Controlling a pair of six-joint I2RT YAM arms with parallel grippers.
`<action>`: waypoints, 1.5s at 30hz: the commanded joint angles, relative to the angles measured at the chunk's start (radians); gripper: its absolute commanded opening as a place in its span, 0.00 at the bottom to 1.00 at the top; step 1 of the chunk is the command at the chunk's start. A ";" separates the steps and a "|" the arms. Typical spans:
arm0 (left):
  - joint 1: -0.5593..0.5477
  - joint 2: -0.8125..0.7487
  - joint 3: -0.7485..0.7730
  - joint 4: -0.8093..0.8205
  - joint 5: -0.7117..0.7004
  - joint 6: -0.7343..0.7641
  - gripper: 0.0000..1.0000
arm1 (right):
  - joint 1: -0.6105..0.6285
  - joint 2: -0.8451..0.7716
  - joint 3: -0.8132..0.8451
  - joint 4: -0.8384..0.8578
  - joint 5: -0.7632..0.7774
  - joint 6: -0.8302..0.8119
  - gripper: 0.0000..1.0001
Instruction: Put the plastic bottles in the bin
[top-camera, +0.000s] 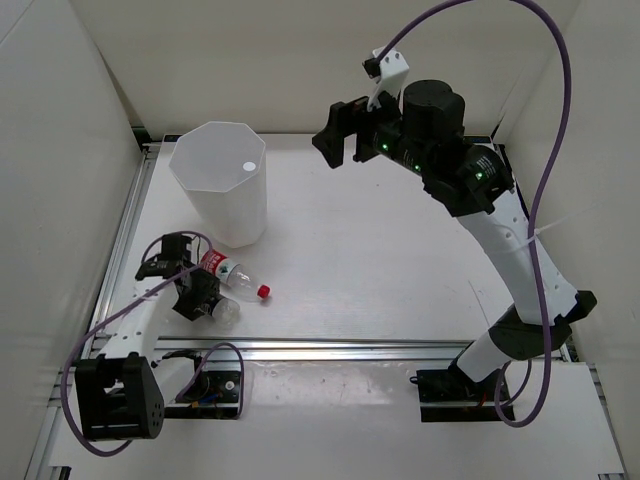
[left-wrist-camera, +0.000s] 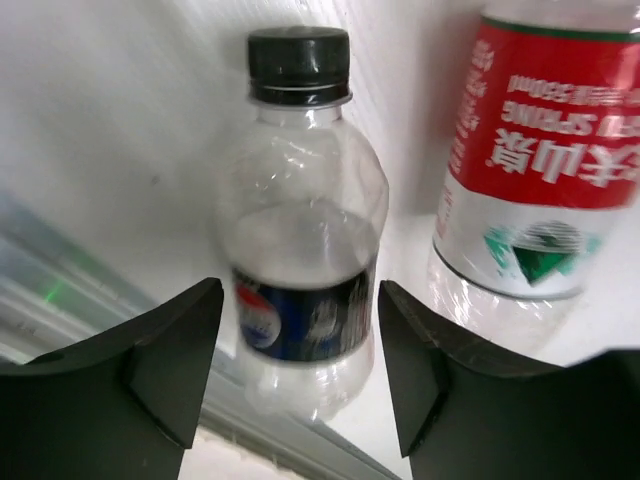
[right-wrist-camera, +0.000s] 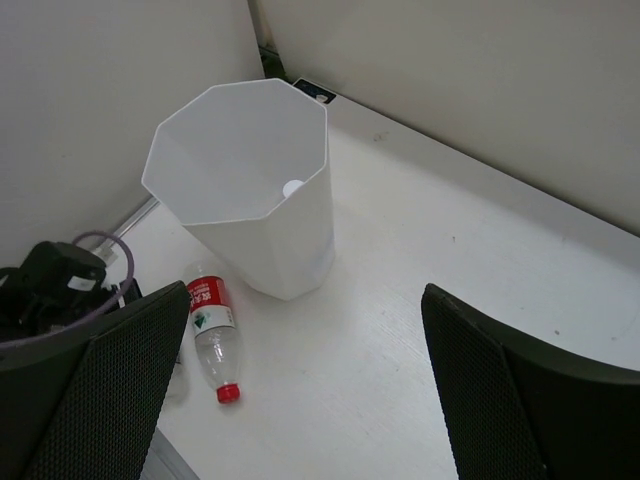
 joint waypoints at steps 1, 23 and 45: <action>0.010 -0.042 0.148 -0.166 -0.075 -0.018 0.72 | -0.001 -0.018 -0.032 0.028 -0.002 -0.015 1.00; 0.010 -0.096 0.144 -0.110 -0.034 0.028 1.00 | -0.010 -0.028 -0.082 0.028 0.018 -0.024 1.00; 0.000 -0.069 0.160 -0.174 -0.128 -0.026 0.42 | -0.010 -0.109 -0.192 0.010 0.075 -0.053 1.00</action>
